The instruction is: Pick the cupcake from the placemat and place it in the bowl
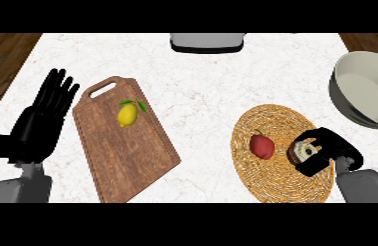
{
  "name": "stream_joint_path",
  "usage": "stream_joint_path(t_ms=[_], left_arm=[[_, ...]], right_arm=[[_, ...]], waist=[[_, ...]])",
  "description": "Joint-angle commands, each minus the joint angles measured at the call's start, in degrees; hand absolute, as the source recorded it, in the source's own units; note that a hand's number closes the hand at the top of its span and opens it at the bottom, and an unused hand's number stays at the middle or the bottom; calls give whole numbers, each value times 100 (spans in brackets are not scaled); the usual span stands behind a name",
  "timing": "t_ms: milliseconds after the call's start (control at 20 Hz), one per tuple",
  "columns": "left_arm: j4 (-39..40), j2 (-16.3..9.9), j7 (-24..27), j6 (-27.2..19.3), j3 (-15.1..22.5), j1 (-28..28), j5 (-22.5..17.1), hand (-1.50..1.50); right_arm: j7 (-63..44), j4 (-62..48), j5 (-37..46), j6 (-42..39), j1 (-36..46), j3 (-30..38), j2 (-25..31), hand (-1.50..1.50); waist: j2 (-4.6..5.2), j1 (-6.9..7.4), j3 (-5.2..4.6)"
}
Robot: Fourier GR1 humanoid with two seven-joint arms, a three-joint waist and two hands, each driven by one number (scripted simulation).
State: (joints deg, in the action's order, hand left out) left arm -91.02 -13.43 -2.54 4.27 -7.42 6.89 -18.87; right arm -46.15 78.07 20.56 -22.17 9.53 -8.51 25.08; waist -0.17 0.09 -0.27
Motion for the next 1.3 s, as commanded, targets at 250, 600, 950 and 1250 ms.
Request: stream_joint_path(t_ms=[250, 600, 950, 1250], left_arm=[[25, 2, -130, 66, -243, 167, -58, 0], [-274, 214, -96, 73, 18, -236, 94, 0], [-98, 42, 64, 81, -245, -214, 104, 0], [-163, 43, 49, 171, -322, -316, -33, 0]], right_arm=[[439, -38, 771, -149, 5, -246, -263, 150], [2273, 154, 1151, -443, -38, -492, 662, 150], [5303, 1581, 1564, 202, -682, -799, 2159, 150], [5798, 2050, 839, 975, -1440, 1035, 2717, 150]], waist=[[16, -10, 26], [4, -4, 33], [-41, -221, 37], [-33, -222, 24]])
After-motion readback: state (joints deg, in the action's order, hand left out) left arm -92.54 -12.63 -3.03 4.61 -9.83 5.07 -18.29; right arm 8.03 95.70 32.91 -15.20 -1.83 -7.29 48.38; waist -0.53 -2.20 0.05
